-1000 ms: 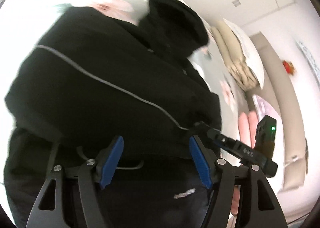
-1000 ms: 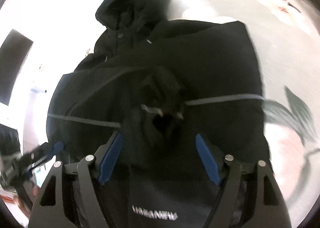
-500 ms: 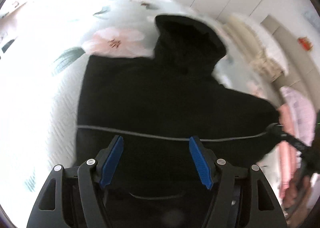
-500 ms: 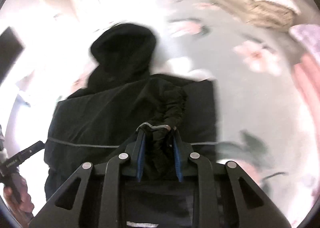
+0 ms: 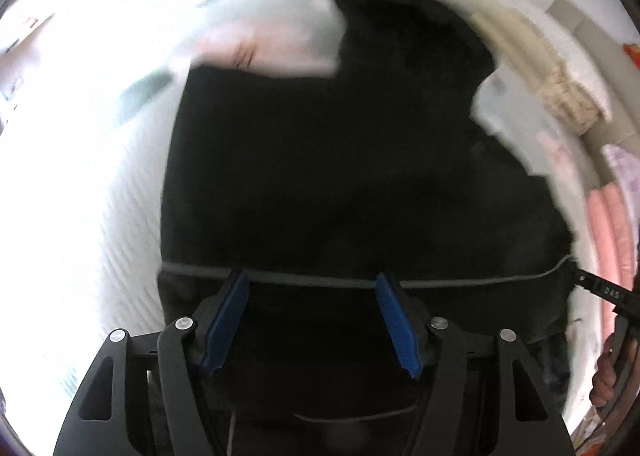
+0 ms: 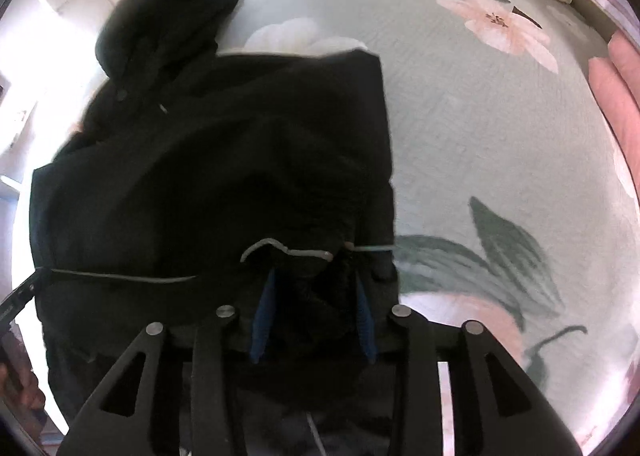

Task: Fold large clothes

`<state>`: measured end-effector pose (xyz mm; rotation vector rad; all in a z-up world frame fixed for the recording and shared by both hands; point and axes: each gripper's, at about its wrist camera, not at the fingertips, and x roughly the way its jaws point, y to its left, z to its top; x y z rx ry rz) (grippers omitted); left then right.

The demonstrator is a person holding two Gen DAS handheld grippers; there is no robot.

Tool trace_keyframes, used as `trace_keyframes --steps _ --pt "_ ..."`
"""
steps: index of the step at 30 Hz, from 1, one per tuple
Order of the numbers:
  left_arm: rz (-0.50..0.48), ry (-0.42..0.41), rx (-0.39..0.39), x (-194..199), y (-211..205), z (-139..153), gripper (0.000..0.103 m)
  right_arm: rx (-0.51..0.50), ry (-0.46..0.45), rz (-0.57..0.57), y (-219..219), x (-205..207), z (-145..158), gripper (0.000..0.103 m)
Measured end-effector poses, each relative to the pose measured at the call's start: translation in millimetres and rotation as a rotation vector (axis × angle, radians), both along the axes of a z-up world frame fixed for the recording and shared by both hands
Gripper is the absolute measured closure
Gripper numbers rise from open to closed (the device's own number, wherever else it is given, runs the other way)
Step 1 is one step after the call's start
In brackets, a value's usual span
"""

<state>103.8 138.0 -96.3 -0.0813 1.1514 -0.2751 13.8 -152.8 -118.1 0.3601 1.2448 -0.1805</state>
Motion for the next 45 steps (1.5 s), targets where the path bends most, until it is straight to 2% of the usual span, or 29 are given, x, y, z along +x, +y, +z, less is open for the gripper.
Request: trace_keyframes --steps 2,4,6,7,8,9,11,14,15,16,19,21,23,26,28,29,31,33,36,38,39,41,43,45 --pt "-0.031 -0.067 -0.033 1 -8 28 0.035 -0.003 -0.05 0.018 0 -8 26 0.049" --pt "-0.059 -0.088 -0.044 8 -19 39 0.035 0.009 -0.168 0.072 9 -8 61 0.038" --pt "-0.076 -0.082 -0.043 22 -35 37 0.035 0.004 -0.218 0.144 29 5 78 0.035" --pt "-0.072 -0.065 -0.022 30 -42 27 0.035 0.0 -0.221 0.18 39 13 79 0.035" --pt "-0.066 -0.051 -0.009 32 -45 19 0.035 -0.015 -0.22 0.215 50 23 77 0.035" --pt "-0.047 -0.011 0.005 41 -46 -2 0.035 -0.042 -0.211 0.244 62 32 70 0.035" --pt "-0.002 0.056 0.018 49 -39 -35 0.035 -0.082 -0.171 0.304 82 52 44 0.046" --pt "0.027 0.029 -0.051 46 -24 -49 0.035 -0.135 -0.035 0.329 89 67 -11 0.052" --pt "0.025 0.028 -0.046 47 -25 -49 0.035 -0.112 -0.008 0.326 86 68 -28 0.052" --pt "0.016 0.028 -0.026 48 -27 -49 0.035 -0.103 -0.03 0.322 87 66 -33 0.052" --pt "-0.015 0.018 0.051 43 -35 -45 0.035 -0.139 -0.057 0.336 92 61 -31 0.052" --pt "-0.023 0.017 0.072 37 -34 -32 0.035 -0.099 -0.047 0.309 87 61 -25 0.052" --pt "-0.037 -0.005 0.051 23 -27 -12 0.035 -0.042 -0.051 0.291 80 54 -10 0.051" --pt "-0.068 -0.037 -0.017 -11 -6 8 0.035 -0.017 -0.137 0.301 79 24 27 0.047" --pt "-0.072 -0.029 -0.009 -21 -3 4 0.035 -0.037 -0.143 0.326 89 4 35 0.046" --pt "-0.063 -0.003 0.021 -25 -1 -9 0.035 -0.046 -0.118 0.33 93 -2 30 0.046" --pt "-0.044 0.065 0.087 -24 4 -39 0.035 -0.065 -0.049 0.32 97 -10 10 0.047" --pt "-0.057 0.054 0.086 -25 3 -49 0.034 -0.06 0.019 0.295 96 -13 -17 0.047" --pt "-0.087 0.06 0.098 -21 2 -39 0.033 -0.083 0.03 0.286 96 -3 -24 0.045" --pt "-0.104 0.047 0.07 -21 5 -26 0.033 -0.066 0.049 0.276 96 1 -19 0.044" --pt "-0.115 0.039 0.028 -19 10 -14 0.033 -0.049 0.054 0.271 94 2 -15 0.044" --pt "-0.131 -0.002 -0.035 -10 16 12 0.033 0.003 0.046 0.253 87 5 3 0.044" --pt "-0.143 -0.061 -0.054 12 17 35 0.033 0.038 -0.012 0.235 78 8 30 0.044" --pt "-0.158 -0.109 -0.062 47 11 50 0.033 0.026 -0.097 0.218 70 23 62 0.044"
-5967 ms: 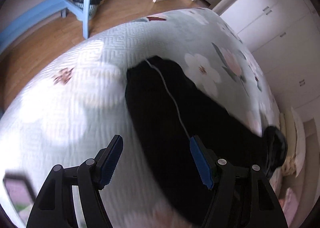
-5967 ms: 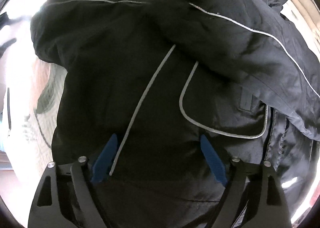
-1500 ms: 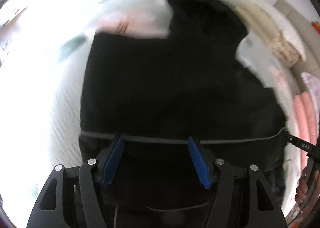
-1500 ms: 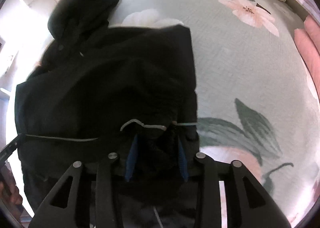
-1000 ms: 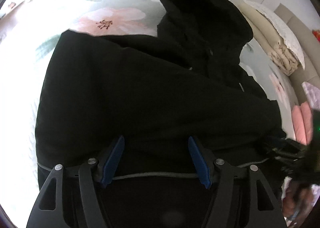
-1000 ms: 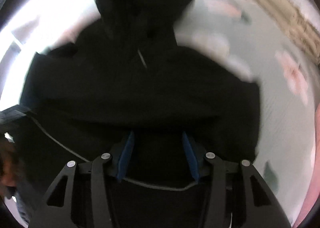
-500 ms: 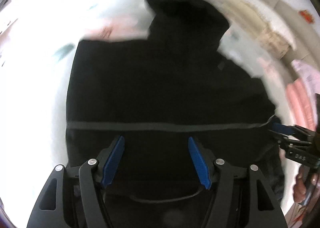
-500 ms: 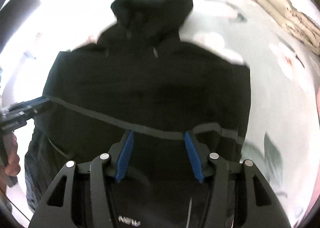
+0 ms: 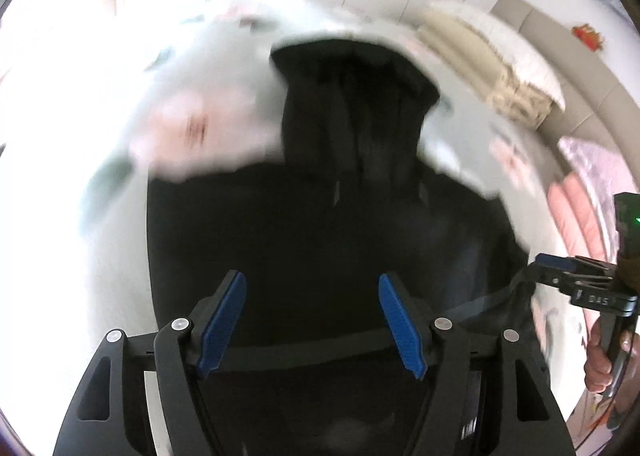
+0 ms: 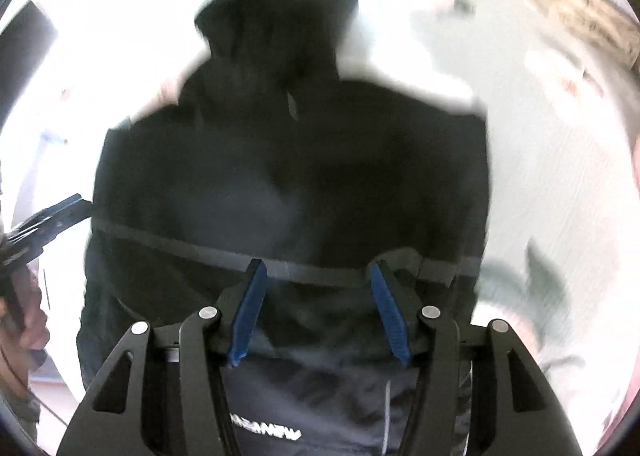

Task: Fold large clothes

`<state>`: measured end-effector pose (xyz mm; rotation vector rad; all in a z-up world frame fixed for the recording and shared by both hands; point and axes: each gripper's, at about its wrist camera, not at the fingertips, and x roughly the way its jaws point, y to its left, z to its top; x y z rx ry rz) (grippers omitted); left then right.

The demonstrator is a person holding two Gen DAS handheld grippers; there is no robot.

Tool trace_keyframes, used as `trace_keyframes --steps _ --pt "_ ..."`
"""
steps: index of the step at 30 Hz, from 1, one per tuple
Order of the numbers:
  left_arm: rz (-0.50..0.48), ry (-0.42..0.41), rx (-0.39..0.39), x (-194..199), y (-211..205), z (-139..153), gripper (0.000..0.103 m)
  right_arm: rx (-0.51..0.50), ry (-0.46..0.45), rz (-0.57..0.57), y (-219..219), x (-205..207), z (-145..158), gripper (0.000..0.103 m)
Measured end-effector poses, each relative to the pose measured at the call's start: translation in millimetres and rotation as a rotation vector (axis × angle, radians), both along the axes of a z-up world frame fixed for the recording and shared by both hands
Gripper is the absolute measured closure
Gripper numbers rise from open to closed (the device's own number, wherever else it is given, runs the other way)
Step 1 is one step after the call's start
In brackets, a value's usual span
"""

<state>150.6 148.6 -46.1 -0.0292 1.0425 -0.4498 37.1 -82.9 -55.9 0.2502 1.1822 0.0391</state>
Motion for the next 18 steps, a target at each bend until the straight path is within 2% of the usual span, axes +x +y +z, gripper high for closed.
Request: trace_keyframes --steps 3,6,9,12,18 --pt "0.029 -0.056 0.027 59 -17 9 0.033 -0.008 -0.093 -0.048 -14 41 25 0.044" --pt "0.087 -0.045 0.012 116 -32 4 0.033 -0.013 -0.152 -0.113 -27 94 29 0.044" --pt "0.112 -0.01 -0.059 174 -37 -10 0.033 0.071 -0.186 -0.193 -37 156 17 0.044" --pt "0.11 0.011 -0.086 209 -44 -24 0.033 0.137 -0.19 -0.235 -51 195 0 0.044" --pt "0.099 0.068 -0.098 262 -65 -65 0.033 0.167 -0.152 -0.253 -63 255 -32 0.044"
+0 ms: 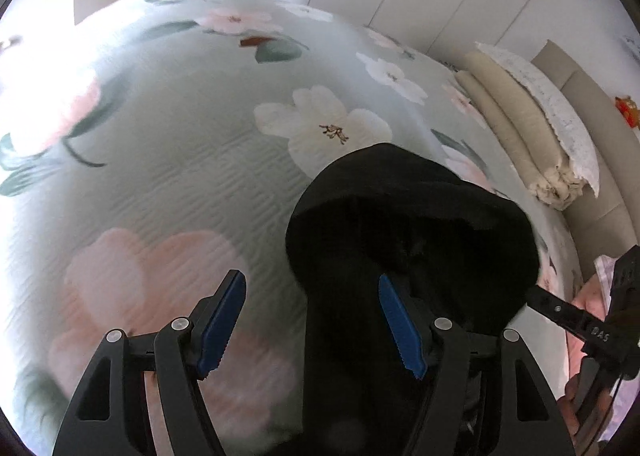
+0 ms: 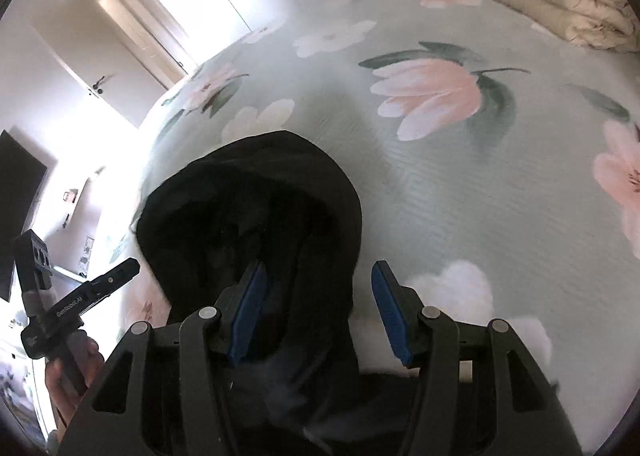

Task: Fold large clothes

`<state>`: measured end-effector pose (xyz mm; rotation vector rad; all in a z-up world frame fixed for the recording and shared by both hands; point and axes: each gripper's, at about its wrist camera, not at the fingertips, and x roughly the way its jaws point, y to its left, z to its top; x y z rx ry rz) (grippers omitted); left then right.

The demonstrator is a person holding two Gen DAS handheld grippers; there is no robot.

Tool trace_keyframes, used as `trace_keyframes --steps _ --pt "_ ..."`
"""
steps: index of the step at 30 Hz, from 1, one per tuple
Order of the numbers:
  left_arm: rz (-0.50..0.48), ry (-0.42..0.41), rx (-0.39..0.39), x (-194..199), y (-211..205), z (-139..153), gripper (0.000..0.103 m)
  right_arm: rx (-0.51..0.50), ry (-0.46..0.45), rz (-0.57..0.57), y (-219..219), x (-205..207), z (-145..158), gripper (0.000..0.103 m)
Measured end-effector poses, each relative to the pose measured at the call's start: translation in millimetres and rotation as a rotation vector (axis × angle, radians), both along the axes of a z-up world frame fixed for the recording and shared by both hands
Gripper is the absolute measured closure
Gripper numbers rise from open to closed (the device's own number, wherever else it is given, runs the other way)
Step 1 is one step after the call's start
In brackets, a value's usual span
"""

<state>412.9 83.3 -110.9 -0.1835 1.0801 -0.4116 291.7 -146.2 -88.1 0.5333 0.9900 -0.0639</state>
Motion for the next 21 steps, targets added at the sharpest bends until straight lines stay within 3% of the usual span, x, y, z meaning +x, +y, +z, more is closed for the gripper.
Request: trace_keyframes --steps 1,2,3,4,5,9,12,14,17,18,19,21 --pt "0.006 0.002 0.006 6 -2 -3 0.033 -0.016 0.019 -0.003 0 11 -8 0.044" --pt "0.015 -0.002 0.015 13 -4 -7 0.042 -0.028 0.031 -0.004 -1 19 -14 0.044" --pt "0.029 -0.006 0.024 20 -5 -10 0.071 -0.045 0.045 0.002 0 30 -20 0.046" --pt "0.031 0.0 0.017 27 -5 -12 0.085 -0.061 0.049 0.0 1 30 -24 0.066" --pt "0.025 0.01 -0.007 29 -3 -12 0.094 -0.089 0.052 -0.001 2 33 -25 0.088" --pt "0.034 -0.092 -0.102 5 21 18 0.096 -0.14 0.009 0.0 -5 27 -14 0.096" --pt "0.03 -0.19 -0.181 -32 45 51 0.096 -0.113 -0.073 -0.001 -15 4 9 0.097" --pt "0.024 -0.21 -0.149 -52 51 59 0.096 -0.124 -0.138 0.034 -13 -14 26 0.097" --pt "0.034 -0.105 -0.048 -53 53 30 0.094 -0.202 -0.134 0.093 2 -21 27 0.097" --pt "0.048 -0.025 -0.023 -47 55 5 0.095 -0.229 -0.103 0.108 5 -19 16 0.097" --pt "0.057 0.066 -0.014 -38 57 -23 0.095 -0.242 -0.054 0.121 7 -14 0 0.097" --pt "0.064 0.165 -0.014 -28 56 -60 0.093 -0.209 0.083 0.141 3 4 -47 0.097"
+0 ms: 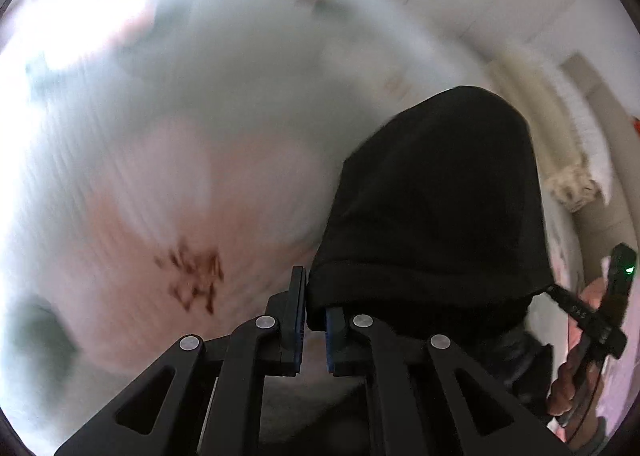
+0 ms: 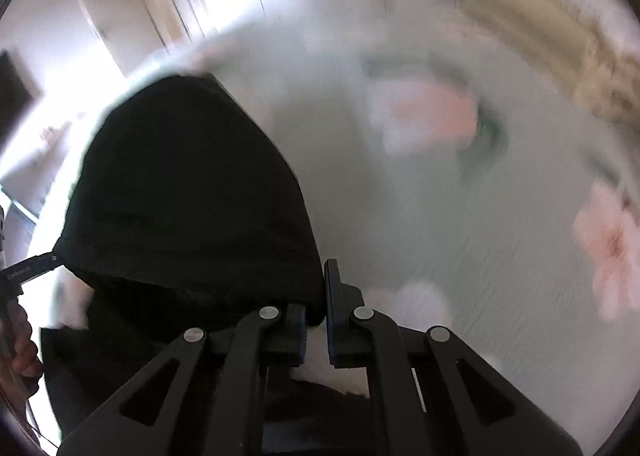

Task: Fold large clothes

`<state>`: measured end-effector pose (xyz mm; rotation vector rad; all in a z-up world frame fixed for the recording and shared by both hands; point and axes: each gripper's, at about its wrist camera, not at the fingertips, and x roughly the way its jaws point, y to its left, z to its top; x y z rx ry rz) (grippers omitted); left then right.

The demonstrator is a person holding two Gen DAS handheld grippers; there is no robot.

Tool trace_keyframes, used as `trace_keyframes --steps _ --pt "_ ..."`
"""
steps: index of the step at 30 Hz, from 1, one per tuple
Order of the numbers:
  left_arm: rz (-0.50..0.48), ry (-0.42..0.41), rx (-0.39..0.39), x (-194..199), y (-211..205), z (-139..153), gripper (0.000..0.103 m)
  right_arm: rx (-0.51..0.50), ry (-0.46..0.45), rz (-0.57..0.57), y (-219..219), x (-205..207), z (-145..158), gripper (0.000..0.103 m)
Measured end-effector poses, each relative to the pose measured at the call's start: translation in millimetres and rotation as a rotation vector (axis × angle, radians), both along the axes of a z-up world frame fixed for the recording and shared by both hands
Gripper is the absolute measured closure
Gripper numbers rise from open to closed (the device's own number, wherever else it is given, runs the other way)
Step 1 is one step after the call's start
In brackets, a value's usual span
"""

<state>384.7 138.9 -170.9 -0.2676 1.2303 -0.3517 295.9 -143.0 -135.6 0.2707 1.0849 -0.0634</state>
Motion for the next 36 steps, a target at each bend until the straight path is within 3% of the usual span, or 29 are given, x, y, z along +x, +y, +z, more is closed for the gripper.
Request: trace_keyframes --steps 2,7,9,11,14,18,23,25,27,30,32,34,36 --pt "0.0 0.005 -0.015 5 -1 -5 0.092 0.056 0.126 -0.008 -5 13 -42 0.097" --pt "-0.012 -0.009 -0.036 3 1 4 0.087 0.061 0.105 -0.011 -11 17 -38 0.098" --pt "-0.028 -0.028 -0.024 -9 10 17 0.067 0.079 0.106 -0.003 -15 13 -33 0.09" --pt "-0.049 -0.059 0.02 -24 21 33 0.059 0.053 0.105 -0.005 -22 5 -19 0.064" --pt "-0.065 -0.109 0.086 -43 39 55 0.059 0.049 0.048 -0.003 -36 -15 9 0.047" --pt "-0.113 -0.238 0.097 -48 28 105 0.058 0.042 -0.025 0.016 -37 -21 45 0.046" --pt "-0.216 -0.357 -0.048 -20 -35 146 0.049 0.066 -0.148 0.089 1 18 84 0.046" --pt "-0.271 -0.352 -0.053 -2 -65 139 0.049 0.061 -0.176 0.116 18 41 87 0.046" --pt "-0.287 -0.275 -0.041 22 -86 110 0.049 0.05 -0.174 0.148 34 63 81 0.046" --pt "-0.272 -0.183 0.055 38 -95 54 0.049 0.048 -0.107 0.172 50 91 45 0.046" --pt "-0.283 -0.113 0.088 40 -91 14 0.051 0.001 -0.001 0.195 62 105 2 0.048" --pt "-0.3 -0.176 0.111 32 -94 11 0.051 -0.037 0.057 0.215 68 107 -26 0.047" --pt "-0.317 -0.2 0.17 27 -100 12 0.051 -0.09 0.008 0.23 74 102 -26 0.047"
